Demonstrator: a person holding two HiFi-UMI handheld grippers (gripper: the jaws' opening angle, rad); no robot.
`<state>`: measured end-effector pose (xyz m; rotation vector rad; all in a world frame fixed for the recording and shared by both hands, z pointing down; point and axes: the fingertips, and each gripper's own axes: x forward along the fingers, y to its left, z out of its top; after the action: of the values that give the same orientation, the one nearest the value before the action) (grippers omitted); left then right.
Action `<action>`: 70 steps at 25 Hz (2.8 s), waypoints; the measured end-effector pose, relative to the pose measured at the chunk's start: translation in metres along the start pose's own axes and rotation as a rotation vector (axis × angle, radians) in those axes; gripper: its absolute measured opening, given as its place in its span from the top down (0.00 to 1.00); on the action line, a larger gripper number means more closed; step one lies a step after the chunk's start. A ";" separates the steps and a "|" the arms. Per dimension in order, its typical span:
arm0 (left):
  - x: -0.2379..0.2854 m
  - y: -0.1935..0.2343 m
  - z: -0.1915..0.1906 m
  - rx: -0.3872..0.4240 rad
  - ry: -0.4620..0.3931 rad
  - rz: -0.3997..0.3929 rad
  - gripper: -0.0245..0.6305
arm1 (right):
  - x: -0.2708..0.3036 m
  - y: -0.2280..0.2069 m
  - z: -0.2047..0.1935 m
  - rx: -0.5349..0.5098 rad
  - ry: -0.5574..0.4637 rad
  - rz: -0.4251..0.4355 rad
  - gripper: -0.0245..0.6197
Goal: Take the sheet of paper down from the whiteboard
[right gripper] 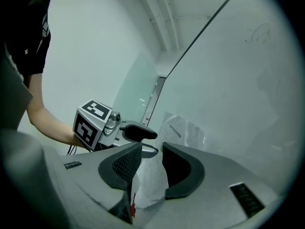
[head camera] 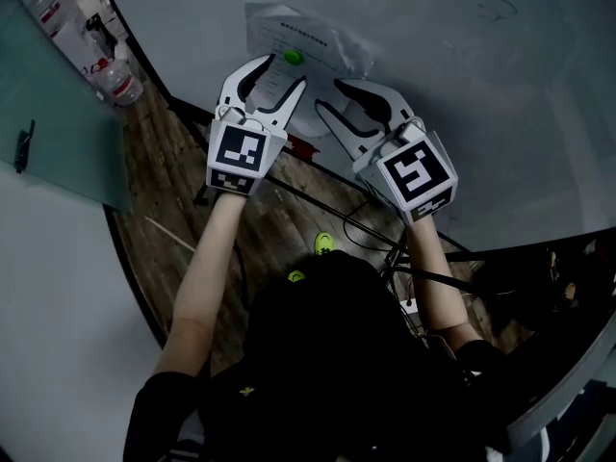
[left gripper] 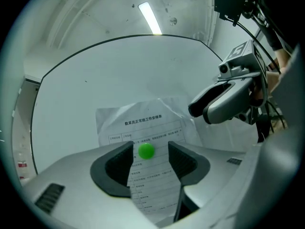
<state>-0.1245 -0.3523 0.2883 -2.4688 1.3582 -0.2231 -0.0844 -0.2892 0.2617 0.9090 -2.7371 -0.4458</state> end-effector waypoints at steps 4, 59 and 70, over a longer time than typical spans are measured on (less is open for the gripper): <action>0.010 0.003 0.000 -0.004 0.011 0.002 0.62 | 0.000 -0.008 -0.001 -0.010 -0.008 -0.005 0.75; 0.028 0.006 -0.010 -0.028 0.019 0.026 0.75 | -0.038 -0.044 0.008 -0.008 0.023 -0.241 0.75; 0.028 0.006 -0.010 -0.028 0.026 0.023 0.75 | -0.031 -0.051 -0.002 0.057 0.099 -0.259 0.76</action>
<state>-0.1174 -0.3814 0.2953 -2.4799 1.4087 -0.2327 -0.0320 -0.3094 0.2417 1.2722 -2.5647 -0.3580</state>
